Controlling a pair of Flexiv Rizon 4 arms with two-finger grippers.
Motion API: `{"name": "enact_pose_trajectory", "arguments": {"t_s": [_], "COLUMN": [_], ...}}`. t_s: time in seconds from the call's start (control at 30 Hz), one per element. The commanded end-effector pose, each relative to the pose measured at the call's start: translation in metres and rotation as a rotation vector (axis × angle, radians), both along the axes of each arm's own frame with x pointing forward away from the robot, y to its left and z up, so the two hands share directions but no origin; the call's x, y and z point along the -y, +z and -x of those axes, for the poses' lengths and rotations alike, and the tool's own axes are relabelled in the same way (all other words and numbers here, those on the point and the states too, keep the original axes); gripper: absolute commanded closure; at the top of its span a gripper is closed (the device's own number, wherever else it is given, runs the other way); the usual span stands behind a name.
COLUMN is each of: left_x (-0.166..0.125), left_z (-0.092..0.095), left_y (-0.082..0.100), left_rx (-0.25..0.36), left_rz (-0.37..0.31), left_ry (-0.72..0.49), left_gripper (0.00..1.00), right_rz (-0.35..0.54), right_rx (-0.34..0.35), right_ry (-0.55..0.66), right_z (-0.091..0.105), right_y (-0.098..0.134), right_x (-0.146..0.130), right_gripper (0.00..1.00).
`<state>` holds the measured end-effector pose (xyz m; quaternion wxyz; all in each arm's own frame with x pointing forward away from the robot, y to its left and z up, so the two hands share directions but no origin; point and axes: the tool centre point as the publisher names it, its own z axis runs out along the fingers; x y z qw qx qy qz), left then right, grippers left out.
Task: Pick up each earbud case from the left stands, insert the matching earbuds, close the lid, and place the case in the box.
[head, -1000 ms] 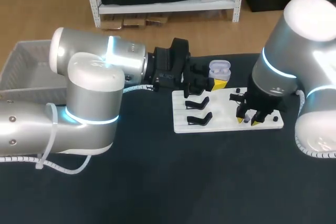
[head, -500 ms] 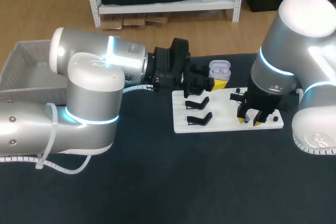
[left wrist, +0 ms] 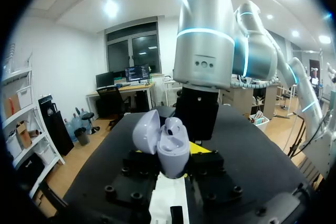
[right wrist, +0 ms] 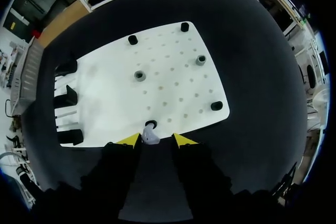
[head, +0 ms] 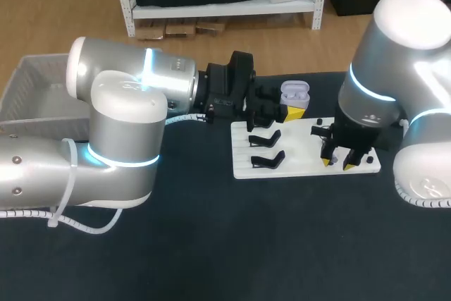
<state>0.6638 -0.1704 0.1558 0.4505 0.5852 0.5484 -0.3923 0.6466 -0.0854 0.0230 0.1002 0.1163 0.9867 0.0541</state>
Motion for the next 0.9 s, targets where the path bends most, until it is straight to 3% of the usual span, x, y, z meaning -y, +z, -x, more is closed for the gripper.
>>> {"name": "enact_pose_trajectory", "arguments": {"t_s": [0.03,0.23,0.4,0.7,0.9], "left_x": [-0.0002,-0.0002,-0.0002,-0.0002,-0.0002], "left_z": [0.0014,0.0014,0.0014,0.0014,0.0014], "left_y": [-0.0019,-0.0019,-0.0019,-0.0019,-0.0019], "left_rx": [0.006,0.006,0.006,0.006,0.006], "left_rz": [0.01,0.01,0.01,0.01,0.01], "left_ry": [0.006,0.006,0.006,0.006,0.006], "left_gripper": [1.0,1.0,1.0,1.0,1.0], "right_rz": [-0.001,-0.006,-0.006,-0.009,-0.01], "right_rx": [0.004,0.001,-0.001,-0.003,-0.004], "right_ry": [0.001,-0.004,-0.01,-0.015,-0.015], "right_z": [0.0012,-0.0001,-0.0001,0.0002,-0.0001], "right_y": [0.0013,-0.0005,-0.0013,-0.0022,-0.0021], "right_x": [-0.0021,-0.0037,-0.0041,-0.0056,-0.0057], "right_gripper": [0.65,0.69,0.83,0.79,0.89]}}
